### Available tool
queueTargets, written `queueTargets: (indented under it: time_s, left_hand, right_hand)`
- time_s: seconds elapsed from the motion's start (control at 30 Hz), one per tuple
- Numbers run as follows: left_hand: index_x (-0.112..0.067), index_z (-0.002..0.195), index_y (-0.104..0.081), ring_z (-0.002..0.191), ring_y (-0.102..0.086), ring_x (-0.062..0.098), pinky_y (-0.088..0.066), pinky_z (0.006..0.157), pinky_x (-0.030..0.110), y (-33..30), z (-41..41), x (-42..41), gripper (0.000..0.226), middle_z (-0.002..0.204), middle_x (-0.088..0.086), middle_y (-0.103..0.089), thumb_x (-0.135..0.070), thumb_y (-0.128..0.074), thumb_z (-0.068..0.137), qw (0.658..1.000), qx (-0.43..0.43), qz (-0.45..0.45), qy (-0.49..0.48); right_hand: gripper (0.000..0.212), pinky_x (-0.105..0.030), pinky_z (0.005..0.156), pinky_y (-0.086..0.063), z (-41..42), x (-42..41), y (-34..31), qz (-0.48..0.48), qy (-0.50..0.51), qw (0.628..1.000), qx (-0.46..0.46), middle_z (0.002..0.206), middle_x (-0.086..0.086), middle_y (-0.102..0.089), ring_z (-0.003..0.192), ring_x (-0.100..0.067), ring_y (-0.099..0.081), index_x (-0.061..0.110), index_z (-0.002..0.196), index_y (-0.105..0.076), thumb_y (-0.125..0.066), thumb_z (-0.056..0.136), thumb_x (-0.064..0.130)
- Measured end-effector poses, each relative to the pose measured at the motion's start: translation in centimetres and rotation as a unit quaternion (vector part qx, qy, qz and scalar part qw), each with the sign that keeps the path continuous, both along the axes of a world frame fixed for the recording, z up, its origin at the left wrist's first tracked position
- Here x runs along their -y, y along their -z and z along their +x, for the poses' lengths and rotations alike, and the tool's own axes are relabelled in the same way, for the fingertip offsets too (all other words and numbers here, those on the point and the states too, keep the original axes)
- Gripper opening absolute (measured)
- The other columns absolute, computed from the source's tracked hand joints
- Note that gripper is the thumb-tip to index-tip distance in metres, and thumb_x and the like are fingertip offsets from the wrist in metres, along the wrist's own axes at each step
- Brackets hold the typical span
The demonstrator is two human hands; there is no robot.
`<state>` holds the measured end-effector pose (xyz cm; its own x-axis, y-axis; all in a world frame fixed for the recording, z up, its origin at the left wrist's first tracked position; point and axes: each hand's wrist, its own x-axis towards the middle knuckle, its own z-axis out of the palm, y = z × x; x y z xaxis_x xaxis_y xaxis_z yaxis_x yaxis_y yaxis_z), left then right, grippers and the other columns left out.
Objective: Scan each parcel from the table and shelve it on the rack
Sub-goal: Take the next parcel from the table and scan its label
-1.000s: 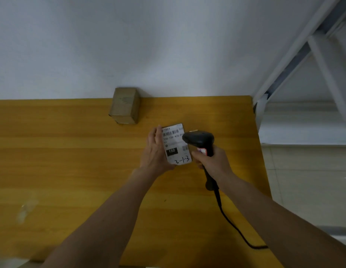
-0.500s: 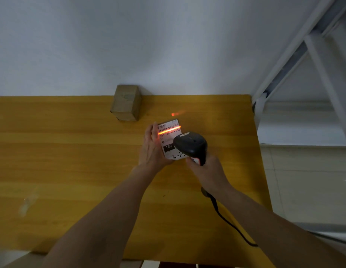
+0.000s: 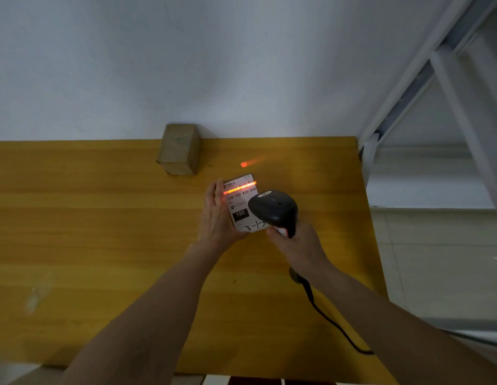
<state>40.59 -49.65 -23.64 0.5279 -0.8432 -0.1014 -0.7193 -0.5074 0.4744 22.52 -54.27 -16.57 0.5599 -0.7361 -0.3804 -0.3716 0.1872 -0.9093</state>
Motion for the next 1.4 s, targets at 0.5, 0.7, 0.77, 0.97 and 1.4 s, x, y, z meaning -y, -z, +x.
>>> queueTargets:
  time_s: [0.5, 0.7, 0.77, 0.97, 1.4]
  left_hand:
    - [-0.010, 0.150, -0.010, 0.139, -0.022, 0.023, -0.031, 0.113, 0.036, -3.7, -2.4, -0.2, 0.136, 0.150, 0.006, -0.013, -0.023, -0.097, 0.047, 0.973, -0.187, 0.041, 0.131]
    - [-0.008, 0.152, -0.006, 0.143, -0.018, 0.024, -0.028, 0.113, 0.032, -6.1, -4.9, -0.9, 0.138, 0.153, 0.006, -0.010, -0.015, -0.096, 0.047, 0.961, -0.205, 0.002, 0.184]
    - [-0.010, 0.153, -0.004, 0.144, -0.015, 0.027, -0.032, 0.115, 0.046, -7.3, -5.8, -1.6, 0.141, 0.153, 0.000, -0.007, -0.016, -0.096, 0.047, 0.958, -0.217, -0.009, 0.186]
    - [-0.026, 0.152, 0.000, 0.145, -0.010, 0.022, -0.033, 0.115, 0.049, -10.5, -9.1, -5.2, 0.142, 0.149, -0.017, -0.006, -0.030, -0.097, 0.047, 0.957, -0.206, -0.026, 0.202]
    - [-0.039, 0.153, -0.008, 0.140, -0.034, 0.018, -0.038, 0.110, 0.052, -14.6, -20.7, -16.7, 0.140, 0.158, -0.009, -0.024, -0.065, -0.087, 0.041, 0.931, -0.347, -0.065, 0.096]
  right_hand:
    - [0.007, -0.005, 0.047, -0.039, -2.2, 0.4, -1.5, -0.043, 0.170, 0.984, -0.015, 0.070, 0.006, -0.055, 0.057, 0.007, -0.053, 0.012, 0.086, -0.057, -0.063, 0.090, 0.009]
    - [0.027, -0.003, 0.048, -0.042, -4.8, -1.0, -3.1, -0.020, 0.224, 0.974, 0.011, 0.088, 0.011, -0.062, 0.074, 0.006, -0.057, 0.016, 0.109, -0.056, -0.068, 0.086, 0.009]
    - [0.033, -0.005, 0.050, -0.044, -5.9, -1.8, -3.9, -0.016, 0.231, 0.972, 0.029, 0.090, 0.011, -0.063, 0.074, 0.005, -0.059, 0.016, 0.113, -0.056, -0.070, 0.084, 0.008]
    - [0.038, -0.014, 0.057, -0.053, -9.5, -5.0, -5.8, -0.005, 0.219, 0.972, 0.089, 0.096, 0.006, -0.070, 0.080, -0.004, -0.069, 0.024, 0.110, -0.057, -0.076, 0.079, 0.012]
    - [0.041, -0.038, 0.081, -0.057, -21.0, -16.9, -8.3, -0.007, 0.247, 0.951, 0.185, 0.100, 0.000, -0.075, 0.091, -0.019, -0.072, 0.019, 0.111, -0.066, -0.081, 0.074, 0.013]
